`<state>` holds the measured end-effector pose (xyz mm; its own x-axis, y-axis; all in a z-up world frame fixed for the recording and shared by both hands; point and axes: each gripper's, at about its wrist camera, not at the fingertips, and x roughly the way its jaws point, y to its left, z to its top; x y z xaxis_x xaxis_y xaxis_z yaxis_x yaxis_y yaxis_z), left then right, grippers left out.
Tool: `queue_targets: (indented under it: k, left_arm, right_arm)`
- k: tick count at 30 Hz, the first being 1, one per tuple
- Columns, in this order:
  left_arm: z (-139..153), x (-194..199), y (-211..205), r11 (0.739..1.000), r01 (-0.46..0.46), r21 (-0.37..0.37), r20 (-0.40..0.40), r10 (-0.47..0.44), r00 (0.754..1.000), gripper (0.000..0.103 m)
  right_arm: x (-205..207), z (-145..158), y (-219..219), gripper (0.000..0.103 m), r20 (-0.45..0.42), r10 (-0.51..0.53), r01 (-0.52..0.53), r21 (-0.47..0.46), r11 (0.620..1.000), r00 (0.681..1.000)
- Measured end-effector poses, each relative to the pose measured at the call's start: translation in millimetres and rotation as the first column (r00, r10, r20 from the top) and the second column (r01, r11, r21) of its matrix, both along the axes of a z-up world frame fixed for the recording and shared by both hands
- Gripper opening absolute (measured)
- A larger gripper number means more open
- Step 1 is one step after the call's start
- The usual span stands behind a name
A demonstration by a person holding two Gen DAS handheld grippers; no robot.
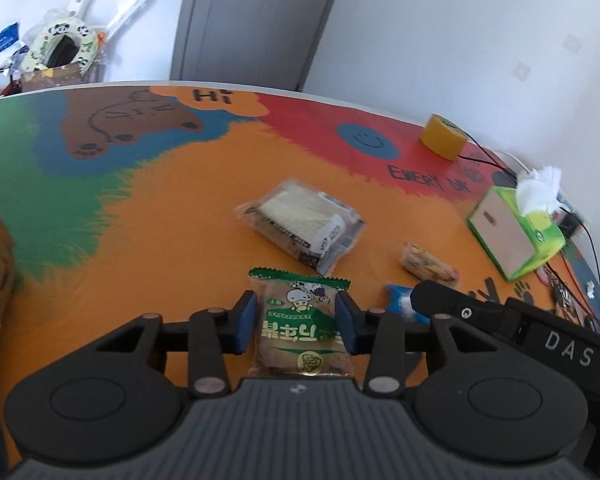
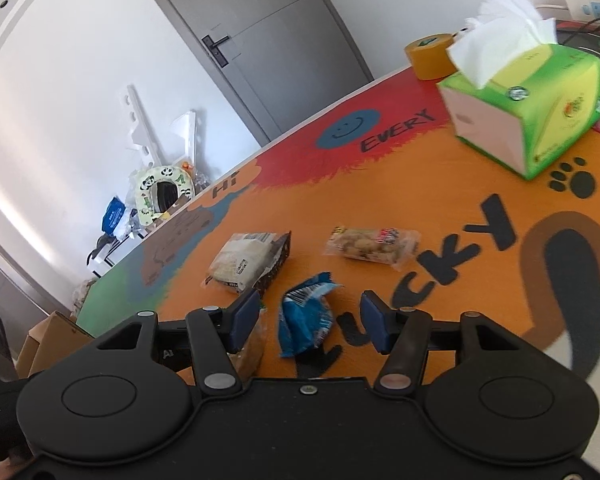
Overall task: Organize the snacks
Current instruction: 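Grasp the green-printed bread pack with the left tool while the right tool grasps the blue chip bag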
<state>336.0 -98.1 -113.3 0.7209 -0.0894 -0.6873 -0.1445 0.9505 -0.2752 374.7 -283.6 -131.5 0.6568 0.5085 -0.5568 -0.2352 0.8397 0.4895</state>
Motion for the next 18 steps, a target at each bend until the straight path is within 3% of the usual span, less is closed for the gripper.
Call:
queue_targets:
  k: [10, 12, 18]
  left_arm:
    - [2, -1, 22, 0.999, -0.048, 0.013, -0.008, 0.048, 0.999, 0.042]
    - [3, -1, 21, 0.999, -0.045, 0.022, -0.009, 0.045, 0.999, 0.042]
    - [2, -2, 14, 0.999, -0.03, 0.036, -0.013, 0.03, 0.999, 0.055]
  right_arm:
    - [12, -6, 26, 0.049, -0.014, 0.03, -0.03, -0.05, 0.998, 0.999]
    - [13, -8, 27, 0.037, -0.007, 0.025, -0.025, -0.067, 0.997, 1.0]
    - [8, -8, 16, 0.03, -0.011, 0.019, -0.02, -0.059, 0.998, 1.0]
